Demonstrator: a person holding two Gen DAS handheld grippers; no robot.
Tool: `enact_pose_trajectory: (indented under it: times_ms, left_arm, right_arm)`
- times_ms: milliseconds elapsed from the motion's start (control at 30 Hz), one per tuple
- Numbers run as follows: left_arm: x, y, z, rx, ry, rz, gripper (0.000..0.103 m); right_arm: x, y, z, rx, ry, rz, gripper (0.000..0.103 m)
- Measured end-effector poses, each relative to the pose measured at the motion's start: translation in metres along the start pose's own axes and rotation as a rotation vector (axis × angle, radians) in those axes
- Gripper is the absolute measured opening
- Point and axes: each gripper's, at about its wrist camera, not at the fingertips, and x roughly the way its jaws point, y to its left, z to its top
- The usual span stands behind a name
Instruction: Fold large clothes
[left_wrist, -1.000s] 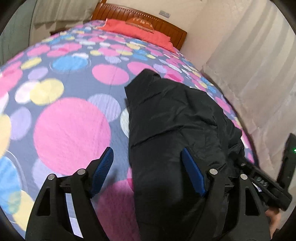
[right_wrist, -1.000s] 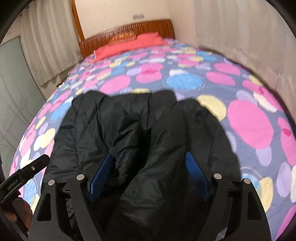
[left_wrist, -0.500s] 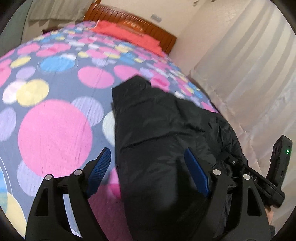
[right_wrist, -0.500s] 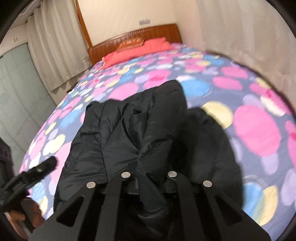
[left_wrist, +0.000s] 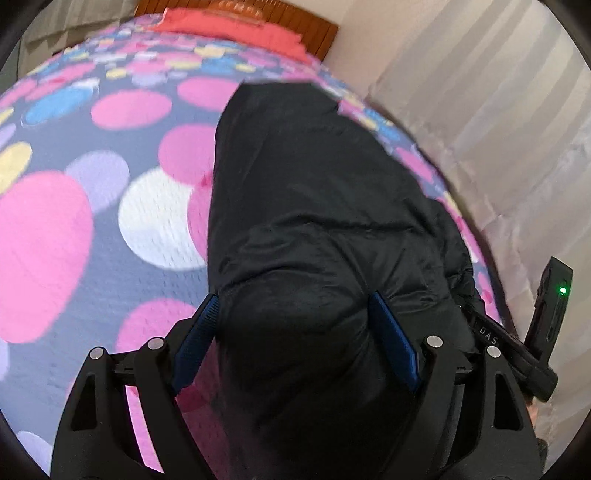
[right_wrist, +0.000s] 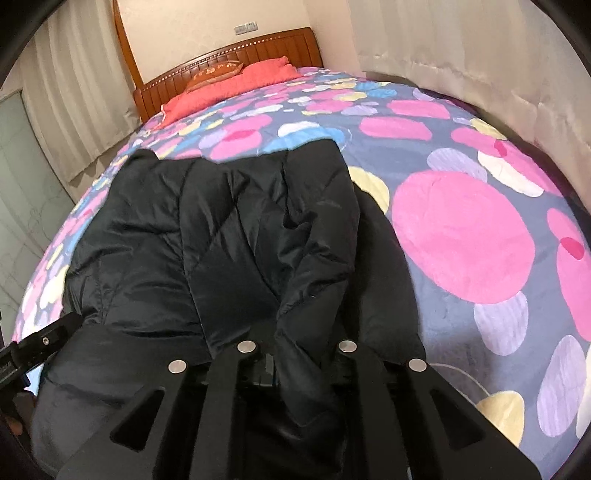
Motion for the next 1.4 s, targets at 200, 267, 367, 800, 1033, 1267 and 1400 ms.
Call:
enact_pose_trajectory:
  times_ms: [200, 267, 367, 800, 1033, 1267, 1400]
  left_arm:
    - [0.017, -0.001, -0.014, 0.050, -0.020, 0.076, 0.084]
    - [0.016, 0.001, -0.014, 0.044, -0.021, 0.071, 0.084]
    - [0.007, 0.002, -0.014, 0.047, -0.042, 0.063, 0.083]
    - [-0.058, -0.012, 0.025, -0.024, -0.161, 0.073, 0.083]
    - [-0.007, -0.033, 0.037, 0.029, -0.105, 0.167, 0.083]
    - [0.023, -0.024, 0.025, 0.024, -0.086, 0.207, 0.089]
    - [0.038, -0.017, 0.025, 0.033, -0.064, 0.225, 0.090]
  right_arm:
    - [0.019, -0.011, -0.011, 0.024, -0.009, 0.047, 0.013]
    - [0.019, -0.014, -0.010, 0.037, -0.008, 0.060, 0.013]
    - [0.014, -0.016, -0.004, 0.046, 0.008, 0.086, 0.017]
    - [-0.078, 0.023, 0.049, -0.060, -0.127, -0.005, 0.035]
    - [-0.013, 0.041, 0.060, -0.148, -0.028, 0.016, 0.035]
    - [0.026, 0.025, 0.035, -0.148, -0.005, -0.014, 0.033]
    - [0.037, 0.025, 0.029, -0.135, -0.014, -0.009, 0.033]
